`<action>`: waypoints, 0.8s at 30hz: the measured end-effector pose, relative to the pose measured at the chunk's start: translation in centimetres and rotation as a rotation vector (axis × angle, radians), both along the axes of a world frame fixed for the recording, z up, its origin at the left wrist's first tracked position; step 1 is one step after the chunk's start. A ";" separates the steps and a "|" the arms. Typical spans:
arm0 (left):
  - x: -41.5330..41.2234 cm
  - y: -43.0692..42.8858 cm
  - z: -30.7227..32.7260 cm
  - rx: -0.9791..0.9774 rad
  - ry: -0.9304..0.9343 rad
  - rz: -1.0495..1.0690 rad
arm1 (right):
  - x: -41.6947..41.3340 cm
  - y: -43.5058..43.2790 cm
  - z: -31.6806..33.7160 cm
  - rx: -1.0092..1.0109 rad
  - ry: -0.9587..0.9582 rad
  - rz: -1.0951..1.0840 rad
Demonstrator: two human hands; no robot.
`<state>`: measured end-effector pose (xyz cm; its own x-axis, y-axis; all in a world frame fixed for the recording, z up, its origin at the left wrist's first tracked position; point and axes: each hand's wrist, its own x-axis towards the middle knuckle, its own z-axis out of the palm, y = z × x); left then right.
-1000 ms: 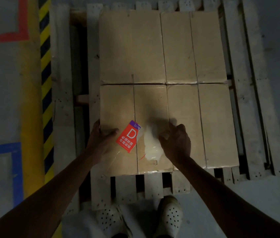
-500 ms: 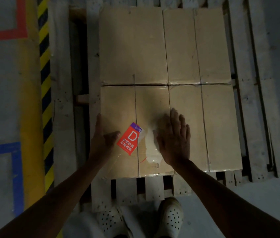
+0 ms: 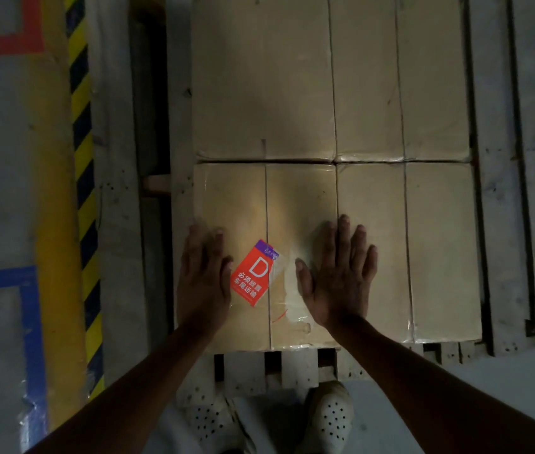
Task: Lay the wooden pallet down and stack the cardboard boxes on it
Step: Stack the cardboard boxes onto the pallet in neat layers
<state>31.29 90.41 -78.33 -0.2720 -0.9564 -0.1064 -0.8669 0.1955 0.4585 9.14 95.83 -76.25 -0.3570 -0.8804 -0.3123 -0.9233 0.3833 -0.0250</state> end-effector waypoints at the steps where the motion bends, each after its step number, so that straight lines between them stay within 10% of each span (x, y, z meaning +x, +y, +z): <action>1: 0.0 -0.1 0.0 0.002 -0.010 -0.014 | 0.0 0.0 0.0 0.009 0.002 0.000; 24: -0.2 0.0 0.0 0.097 -0.129 -0.049 | -0.1 -0.1 0.1 0.016 -0.013 -0.002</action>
